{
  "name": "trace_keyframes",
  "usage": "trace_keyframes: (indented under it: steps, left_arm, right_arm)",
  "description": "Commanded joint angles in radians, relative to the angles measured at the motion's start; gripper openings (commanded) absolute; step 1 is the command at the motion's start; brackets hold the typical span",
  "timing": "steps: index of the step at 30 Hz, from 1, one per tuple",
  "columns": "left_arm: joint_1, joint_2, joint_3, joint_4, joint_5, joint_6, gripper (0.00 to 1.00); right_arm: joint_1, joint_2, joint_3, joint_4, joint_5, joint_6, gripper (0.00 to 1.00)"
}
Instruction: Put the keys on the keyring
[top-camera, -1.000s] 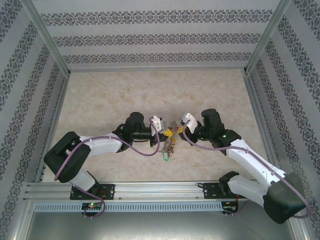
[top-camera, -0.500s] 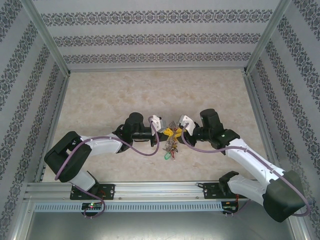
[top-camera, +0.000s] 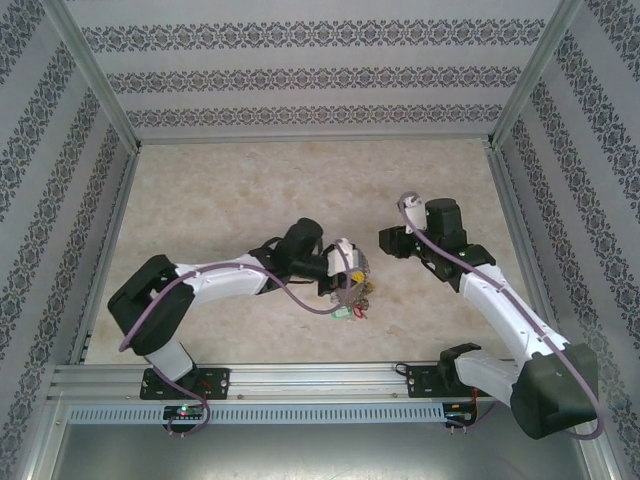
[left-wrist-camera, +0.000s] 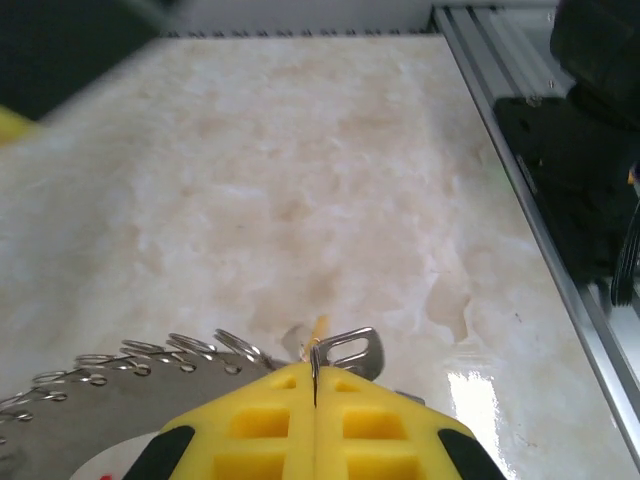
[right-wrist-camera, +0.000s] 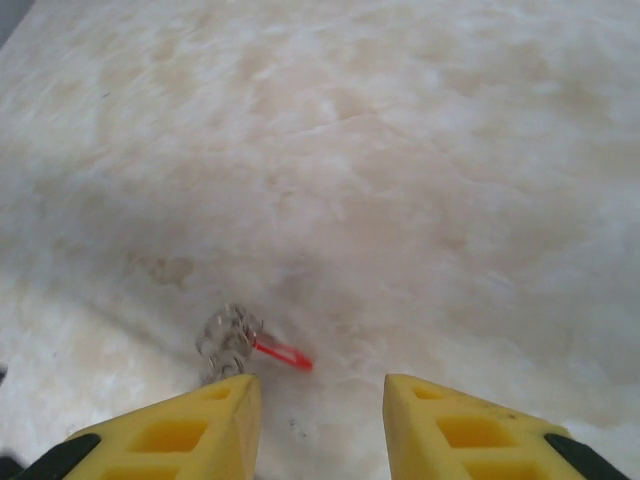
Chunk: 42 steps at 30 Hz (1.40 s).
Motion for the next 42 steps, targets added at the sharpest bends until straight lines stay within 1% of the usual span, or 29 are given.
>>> trace_keyframes:
  steps: [1,4,5,6,7,8,11,12,13,15,19,20,21,23,26,27,29,31,33,35,36,38,39,40,42]
  left_arm:
    - [-0.047,0.046,0.081,-0.212,-0.036,0.121,0.00]
    - [-0.085,0.100,0.142,-0.294,-0.085,0.156,0.00]
    - [-0.096,0.120,0.165,-0.318,-0.096,0.159,0.14]
    - [-0.101,0.134,0.182,-0.334,-0.090,0.155,0.20]
    - [-0.103,0.138,0.189,-0.332,-0.069,0.140,0.20]
    - [-0.103,0.124,0.172,-0.289,-0.054,0.106,0.23]
    - [-0.095,0.044,0.045,-0.061,-0.052,-0.024,0.40]
    - [-0.087,0.020,0.013,-0.017,-0.049,-0.061,0.46]
    - [-0.077,-0.007,-0.020,0.026,-0.038,-0.100,0.56]
    - [-0.064,-0.057,-0.075,0.079,-0.072,-0.176,0.57]
    - [-0.024,-0.192,-0.247,0.234,-0.188,-0.295,0.59]
    - [-0.009,-0.224,-0.286,0.261,-0.233,-0.338,0.62]
    - [0.008,-0.259,-0.313,0.269,-0.279,-0.382,0.63]
    - [0.048,-0.323,-0.366,0.278,-0.314,-0.443,0.63]
    - [0.080,-0.424,-0.436,0.281,-0.418,-0.501,0.67]
    - [0.093,-0.456,-0.460,0.283,-0.453,-0.521,0.68]
    - [0.122,-0.510,-0.488,0.272,-0.478,-0.535,0.69]
    - [0.148,-0.558,-0.501,0.242,-0.502,-0.543,0.70]
    - [0.175,-0.602,-0.506,0.204,-0.529,-0.560,0.72]
    - [0.196,-0.631,-0.511,0.184,-0.535,-0.562,0.72]
    - [0.203,-0.641,-0.513,0.177,-0.541,-0.565,0.73]
    - [0.217,-0.659,-0.516,0.159,-0.564,-0.583,0.76]
    - [0.227,-0.667,-0.515,0.147,-0.573,-0.585,0.78]
    - [0.236,-0.673,-0.516,0.138,-0.578,-0.587,0.79]
    - [0.266,-0.686,-0.521,0.117,-0.596,-0.590,0.85]
  right_arm:
    - [-0.042,0.033,0.008,-0.104,0.071,0.178,0.39]
    - [-0.064,0.049,-0.019,-0.113,0.042,0.240,0.41]
    - [-0.064,0.055,-0.028,-0.119,0.027,0.248,0.43]
    - [-0.066,0.064,-0.033,-0.125,0.021,0.256,0.44]
    - [-0.066,0.076,-0.037,-0.138,0.017,0.265,0.45]
    - [-0.066,0.088,-0.041,-0.149,0.011,0.274,0.45]
    - [-0.065,0.131,-0.056,-0.149,-0.071,0.277,0.48]
    - [-0.065,0.147,-0.058,-0.149,-0.087,0.287,0.48]
    - [-0.062,0.162,-0.062,-0.148,-0.107,0.301,0.48]
    - [-0.048,0.190,-0.076,-0.150,-0.121,0.325,0.49]
    - [0.010,0.231,-0.117,-0.176,-0.085,0.378,0.49]
    - [0.032,0.239,-0.133,-0.180,-0.076,0.396,0.49]
    - [0.049,0.247,-0.147,-0.183,-0.071,0.422,0.49]
    - [0.092,0.262,-0.184,-0.144,-0.102,0.462,0.47]
    - [0.173,0.273,-0.181,-0.098,-0.074,0.495,0.40]
    - [0.192,0.280,-0.169,-0.083,-0.067,0.503,0.39]
    - [0.215,0.311,-0.120,-0.062,-0.062,0.509,0.35]
    - [0.236,0.349,-0.064,-0.033,-0.039,0.518,0.33]
    - [0.244,0.417,0.006,0.021,-0.085,0.519,0.32]
    - [0.248,0.516,0.100,0.024,-0.133,0.500,0.33]
    - [0.248,0.559,0.142,0.020,-0.154,0.493,0.31]
    - [0.259,0.615,0.212,0.052,-0.194,0.476,0.31]
    - [0.259,0.622,0.249,0.026,-0.166,0.450,0.32]
    - [0.260,0.617,0.278,-0.015,-0.102,0.421,0.35]
    - [0.238,0.594,0.334,-0.126,0.096,0.334,0.42]
